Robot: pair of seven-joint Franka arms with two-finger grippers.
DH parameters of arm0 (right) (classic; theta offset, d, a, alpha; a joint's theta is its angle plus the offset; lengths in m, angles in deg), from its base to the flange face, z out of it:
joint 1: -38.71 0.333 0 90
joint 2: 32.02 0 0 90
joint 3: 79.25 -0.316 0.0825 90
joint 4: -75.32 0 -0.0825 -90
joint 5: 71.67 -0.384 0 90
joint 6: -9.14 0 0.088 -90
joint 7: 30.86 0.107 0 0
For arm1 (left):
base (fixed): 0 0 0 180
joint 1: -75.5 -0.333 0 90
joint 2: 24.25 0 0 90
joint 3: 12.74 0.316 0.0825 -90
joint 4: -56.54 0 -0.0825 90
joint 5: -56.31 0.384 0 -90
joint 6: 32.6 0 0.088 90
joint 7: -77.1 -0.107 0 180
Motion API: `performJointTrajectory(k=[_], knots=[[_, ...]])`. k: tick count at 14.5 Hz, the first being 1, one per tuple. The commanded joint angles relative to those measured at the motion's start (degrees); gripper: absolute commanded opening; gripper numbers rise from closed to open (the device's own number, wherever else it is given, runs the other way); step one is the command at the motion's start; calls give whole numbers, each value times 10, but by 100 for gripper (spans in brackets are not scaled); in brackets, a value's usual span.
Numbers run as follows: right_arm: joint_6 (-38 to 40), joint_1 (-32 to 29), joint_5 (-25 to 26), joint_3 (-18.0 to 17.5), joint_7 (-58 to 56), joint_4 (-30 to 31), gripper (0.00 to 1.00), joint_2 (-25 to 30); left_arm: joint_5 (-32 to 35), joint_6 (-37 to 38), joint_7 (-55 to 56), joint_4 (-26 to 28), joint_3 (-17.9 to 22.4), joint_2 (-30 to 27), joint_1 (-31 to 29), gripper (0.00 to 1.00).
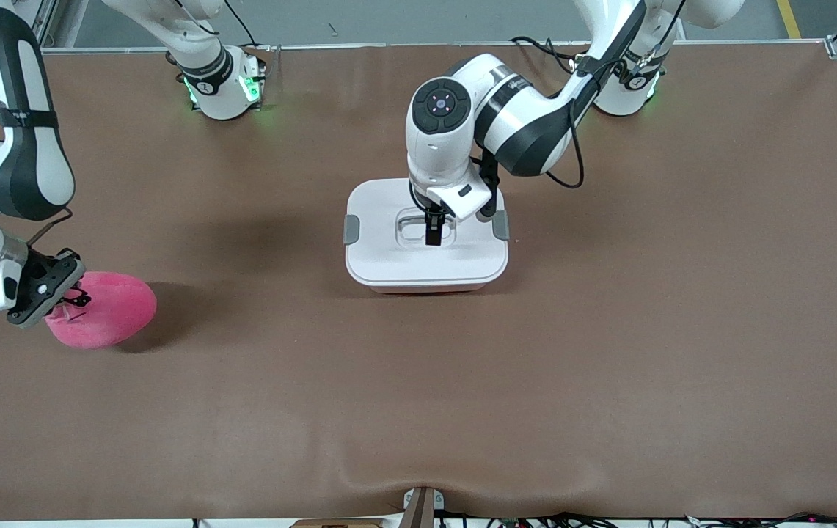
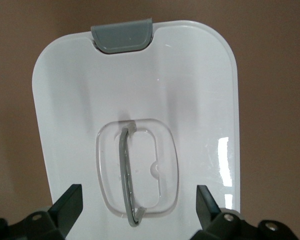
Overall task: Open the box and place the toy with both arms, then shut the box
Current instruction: 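Lift the plush with the right gripper while the left gripper lifts the lid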
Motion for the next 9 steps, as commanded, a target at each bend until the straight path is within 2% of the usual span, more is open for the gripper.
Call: performJointTrajectory(k=[1, 5, 9], knots=[[18, 20, 31, -1, -32, -28, 0, 11, 12, -16, 33, -11, 3, 21, 22, 100], [19, 63, 74, -1, -75, -44, 0, 30, 15, -21, 37, -9, 3, 34, 27, 100], [18, 90, 90, -1, -125, -45, 0, 41, 36, -21, 53, -3, 4, 44, 28, 100]])
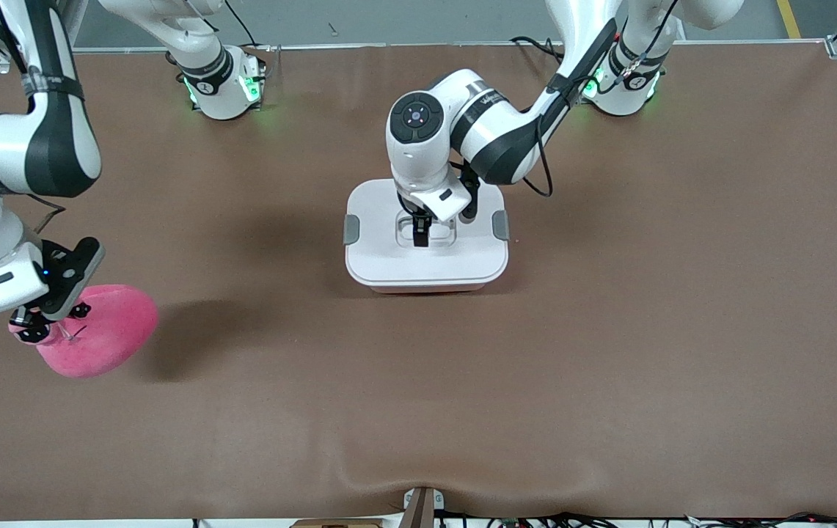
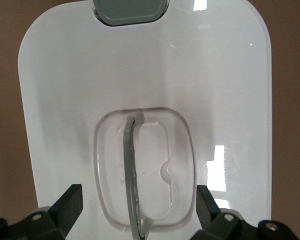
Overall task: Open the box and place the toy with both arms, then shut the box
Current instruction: 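Lift the plush with the right gripper while the left gripper lifts the lid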
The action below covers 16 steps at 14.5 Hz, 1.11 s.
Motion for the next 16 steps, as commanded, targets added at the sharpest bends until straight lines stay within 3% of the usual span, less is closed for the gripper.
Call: performJointTrajectory(k=[1, 4, 6, 10, 16], knots=[[8, 10, 17, 2, -46, 0, 0, 13, 21, -2, 15, -3, 3, 8, 6, 95], [4, 11, 18, 2, -84, -1, 0, 13, 22, -2, 20, -4, 3, 2, 5, 40], [2, 14, 24, 1, -110, -5, 0, 13, 23, -1, 21, -4, 3, 1, 2, 18], [-2, 31, 39, 0, -141, -9, 0, 13, 23, -1, 20, -5, 3, 1, 2, 0], [-16, 45, 44, 0, -214, -9, 0, 13, 22, 8, 22, -6, 3, -13, 3, 0]])
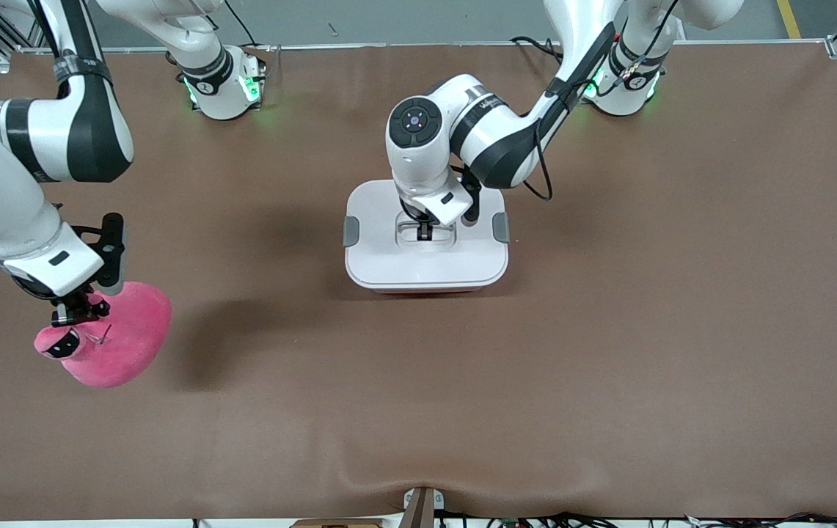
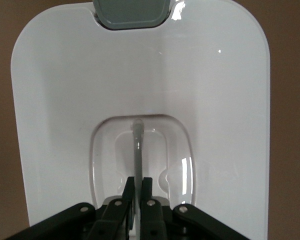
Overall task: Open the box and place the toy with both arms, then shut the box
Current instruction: 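Lift the plush with the right gripper while the left gripper lifts the lid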
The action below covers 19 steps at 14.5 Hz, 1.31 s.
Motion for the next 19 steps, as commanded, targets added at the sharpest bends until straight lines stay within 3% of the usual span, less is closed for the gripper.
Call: performJointTrajectory(k=[1, 11, 14, 19], knots=[[-11, 6, 11, 2, -53, -2, 0, 8, 12, 8, 12, -2, 1, -17, 4, 0], [-3, 84, 21, 3, -106, 7, 0, 31, 13, 27, 11, -2, 1, -42, 0, 0], [11, 128, 50, 3, -102, 7, 0, 31, 13, 45, 5, -2, 8, -59, -5, 0], [38, 164, 54, 2, -100, 7, 0, 30, 27, 51, -13, 2, 9, -74, -52, 0]])
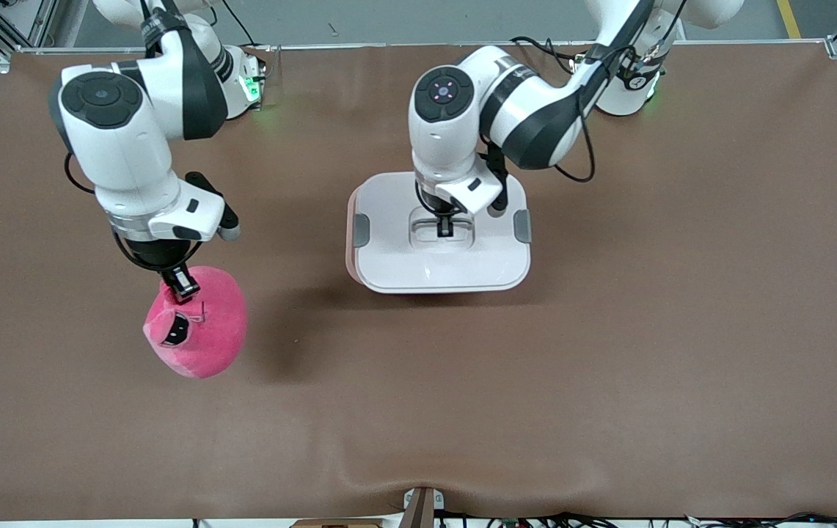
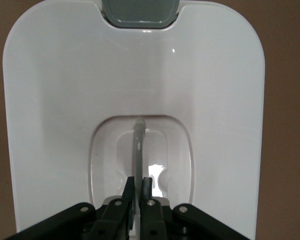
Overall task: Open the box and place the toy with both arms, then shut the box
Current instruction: 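Carry the plush over the open pink box with the right gripper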
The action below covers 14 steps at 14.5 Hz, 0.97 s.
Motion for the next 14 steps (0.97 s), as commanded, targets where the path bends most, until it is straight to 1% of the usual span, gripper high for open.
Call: performJointTrajectory(k=[1, 3, 6, 8, 9, 11, 14], knots=[[16, 30, 17, 5, 1, 8, 0, 11, 18, 10, -17, 4, -1, -17, -21, 0], [37, 72, 24, 6, 21, 6, 0, 11, 18, 13, -43, 5, -1, -24, -45, 0], [88, 145, 77, 5, 106, 2, 0, 11, 18, 17, -87, 14, -2, -44, -76, 0], [107, 196, 94, 6, 156, 1, 0, 8, 19, 17, -95, 21, -1, -50, -86, 0], [122, 217, 99, 5, 170, -3, 0, 7, 31, 17, -101, 26, -1, -54, -93, 0], [157, 251, 102, 5, 188, -26, 0, -1, 37, 17, -137, 38, -6, -65, -122, 0], [187, 289, 102, 5, 193, -72, 0, -41, 37, 17, -176, 43, -6, -69, -146, 0]])
